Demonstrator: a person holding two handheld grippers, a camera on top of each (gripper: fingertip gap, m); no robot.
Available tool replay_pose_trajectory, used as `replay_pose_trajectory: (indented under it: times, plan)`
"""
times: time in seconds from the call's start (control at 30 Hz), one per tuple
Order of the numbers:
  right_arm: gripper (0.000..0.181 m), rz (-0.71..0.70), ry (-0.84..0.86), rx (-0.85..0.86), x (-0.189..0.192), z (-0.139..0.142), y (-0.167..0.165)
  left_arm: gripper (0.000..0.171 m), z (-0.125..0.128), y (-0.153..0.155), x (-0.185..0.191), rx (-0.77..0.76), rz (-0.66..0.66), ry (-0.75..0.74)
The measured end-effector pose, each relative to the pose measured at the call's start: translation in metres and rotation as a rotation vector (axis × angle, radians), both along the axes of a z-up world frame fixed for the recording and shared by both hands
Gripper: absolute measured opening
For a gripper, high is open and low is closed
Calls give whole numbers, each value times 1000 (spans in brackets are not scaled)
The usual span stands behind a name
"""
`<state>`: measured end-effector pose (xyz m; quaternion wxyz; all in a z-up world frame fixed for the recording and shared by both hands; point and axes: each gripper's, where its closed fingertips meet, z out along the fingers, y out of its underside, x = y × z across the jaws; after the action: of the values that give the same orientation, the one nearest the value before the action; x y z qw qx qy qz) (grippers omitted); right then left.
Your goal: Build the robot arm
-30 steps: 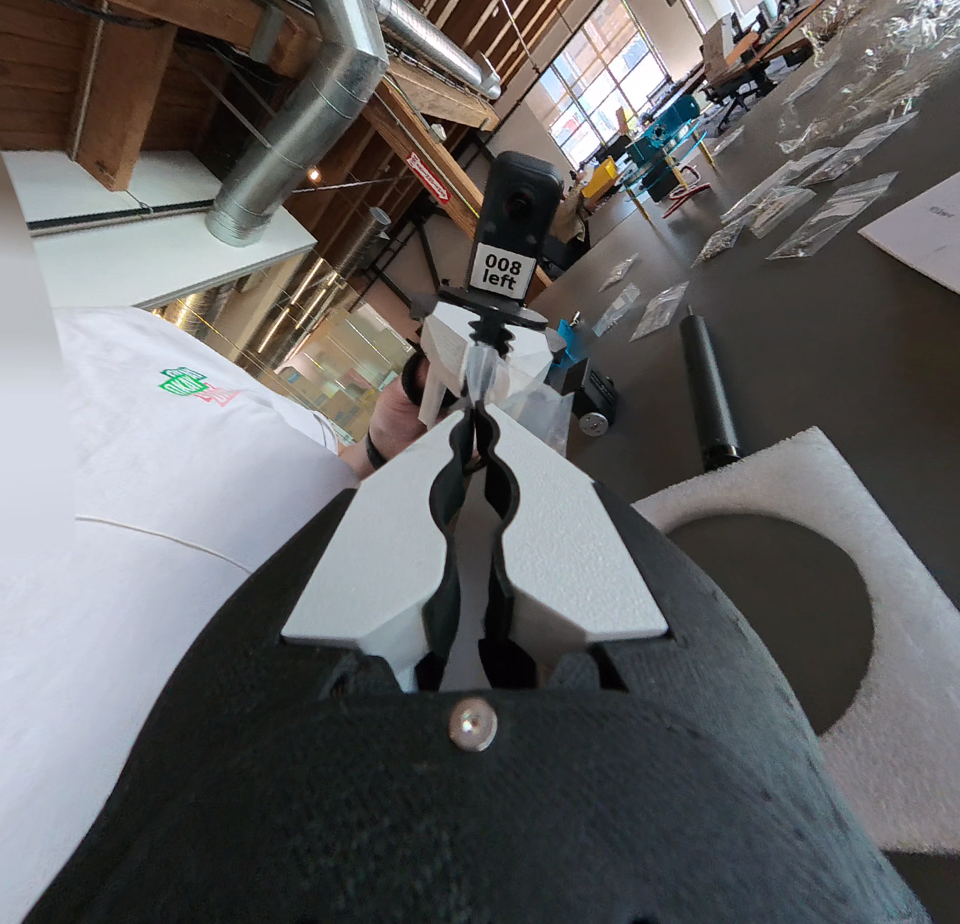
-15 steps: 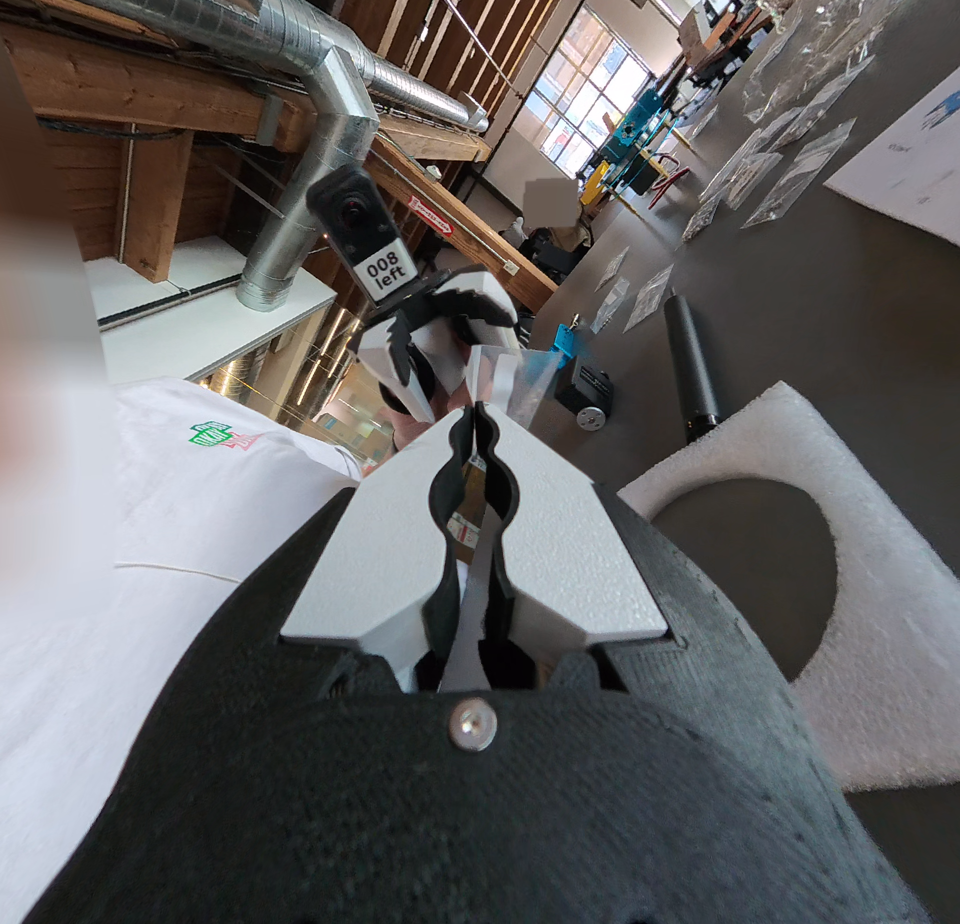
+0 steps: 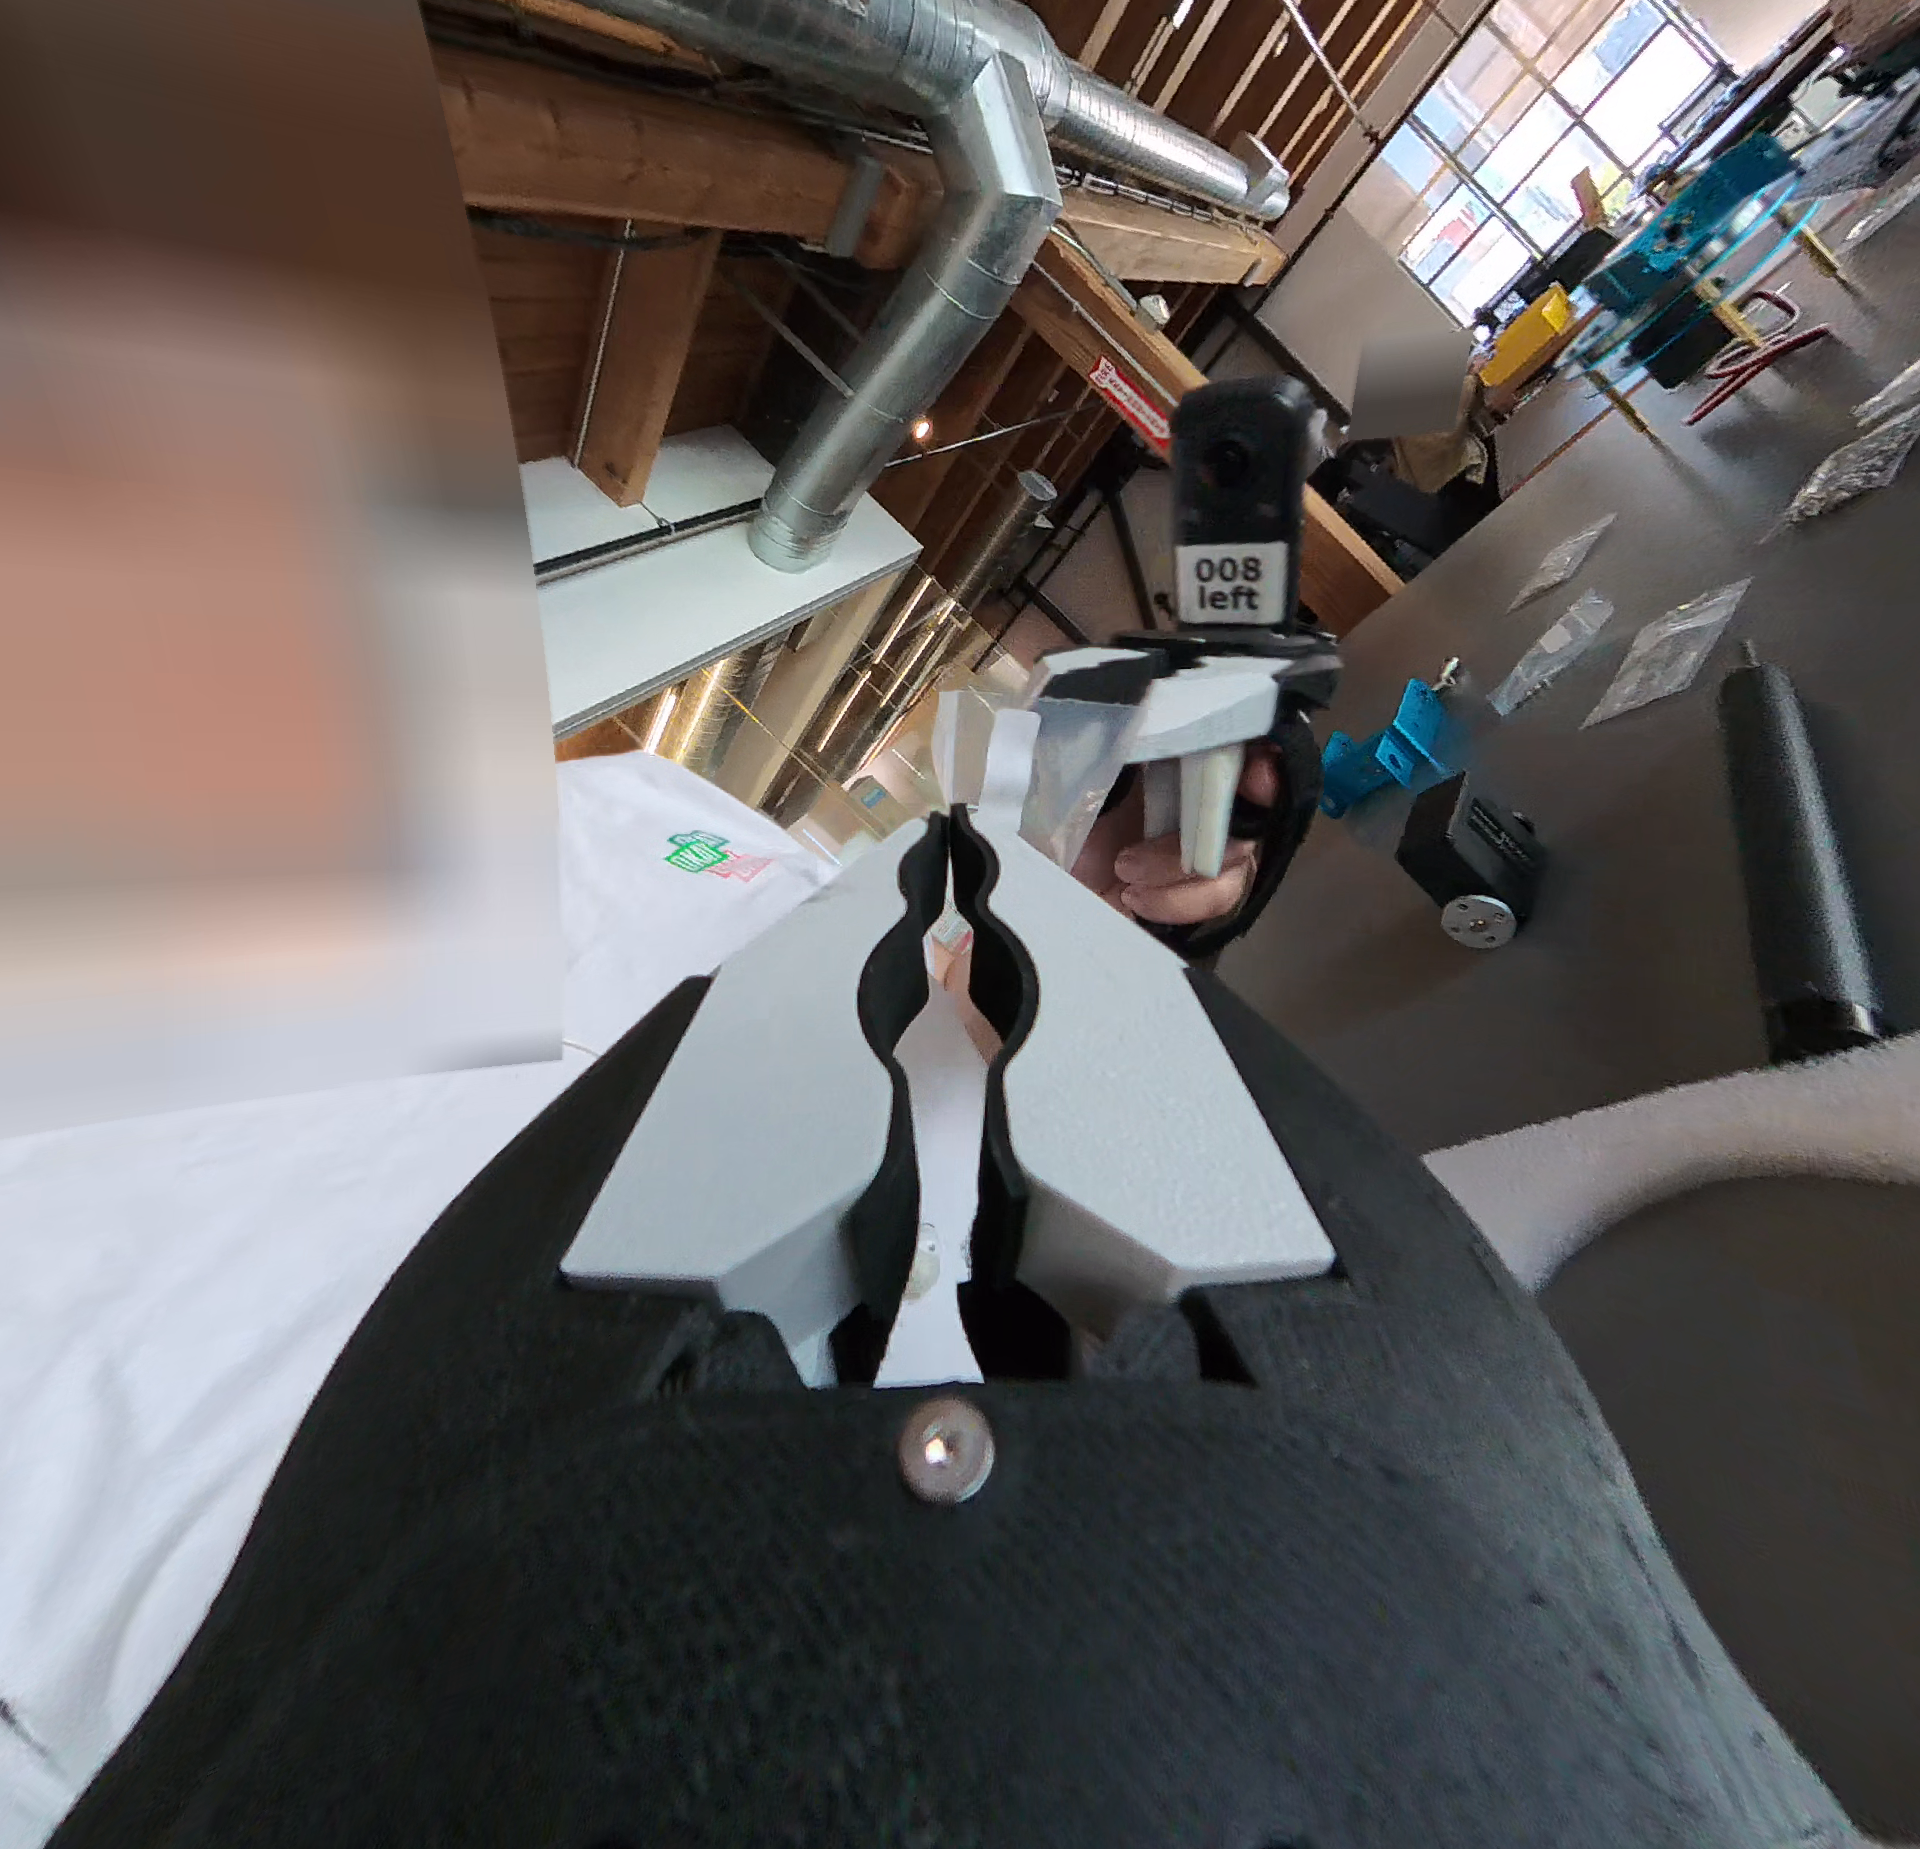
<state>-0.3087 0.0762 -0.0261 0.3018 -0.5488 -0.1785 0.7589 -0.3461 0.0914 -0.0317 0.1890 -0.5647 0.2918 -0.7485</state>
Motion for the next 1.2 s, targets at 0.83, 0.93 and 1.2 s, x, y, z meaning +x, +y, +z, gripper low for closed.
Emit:
replay_pose_trajectory:
  times: [0.83, 0.93, 1.2]
  plan:
    - [0, 37, -239, 47, -93, -9, 5, 37, 12, -1, -98, -100, 122, -93]
    - [0, 52, -358, 62, -128, -26, 24, 34, 0, 28, -158, 38, 369, 46]
    - [0, 271, -557, 137, -337, -47, 88, 28, -3, 79, -357, 175, 823, 174]
